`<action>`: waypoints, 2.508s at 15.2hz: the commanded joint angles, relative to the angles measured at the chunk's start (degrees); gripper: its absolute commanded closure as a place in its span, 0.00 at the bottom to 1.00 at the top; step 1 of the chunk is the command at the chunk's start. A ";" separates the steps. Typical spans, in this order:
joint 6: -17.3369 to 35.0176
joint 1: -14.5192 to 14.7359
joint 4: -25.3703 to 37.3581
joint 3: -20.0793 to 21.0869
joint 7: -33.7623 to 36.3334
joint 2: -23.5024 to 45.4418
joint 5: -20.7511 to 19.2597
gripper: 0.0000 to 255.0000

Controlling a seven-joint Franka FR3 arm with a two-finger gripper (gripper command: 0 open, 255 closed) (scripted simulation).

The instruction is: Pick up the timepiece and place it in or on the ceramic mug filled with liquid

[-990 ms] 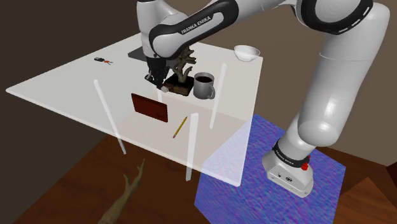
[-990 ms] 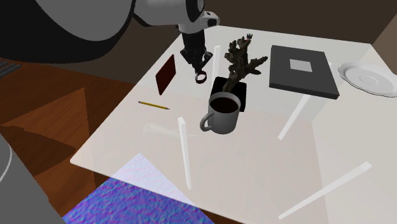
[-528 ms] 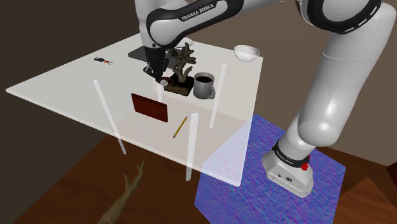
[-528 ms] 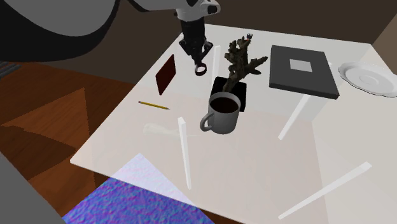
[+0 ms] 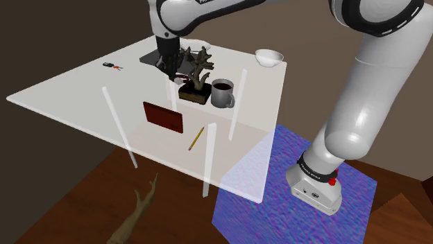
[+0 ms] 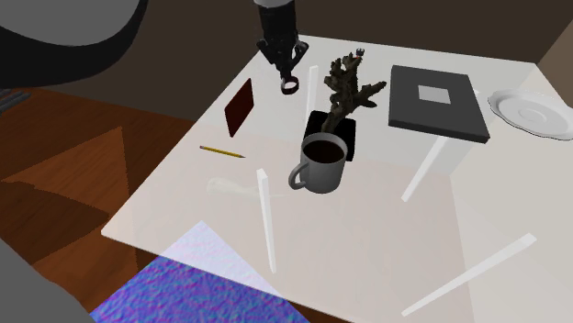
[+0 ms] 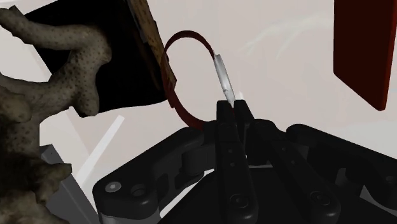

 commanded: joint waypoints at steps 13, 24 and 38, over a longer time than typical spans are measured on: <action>-3.81 -3.39 -5.91 -1.84 -6.83 -10.94 4.05 1.00; -1.91 -7.50 -23.38 -8.92 -19.30 -27.90 7.49 1.00; 9.04 -7.55 -32.03 -8.57 -18.12 -25.53 6.86 1.00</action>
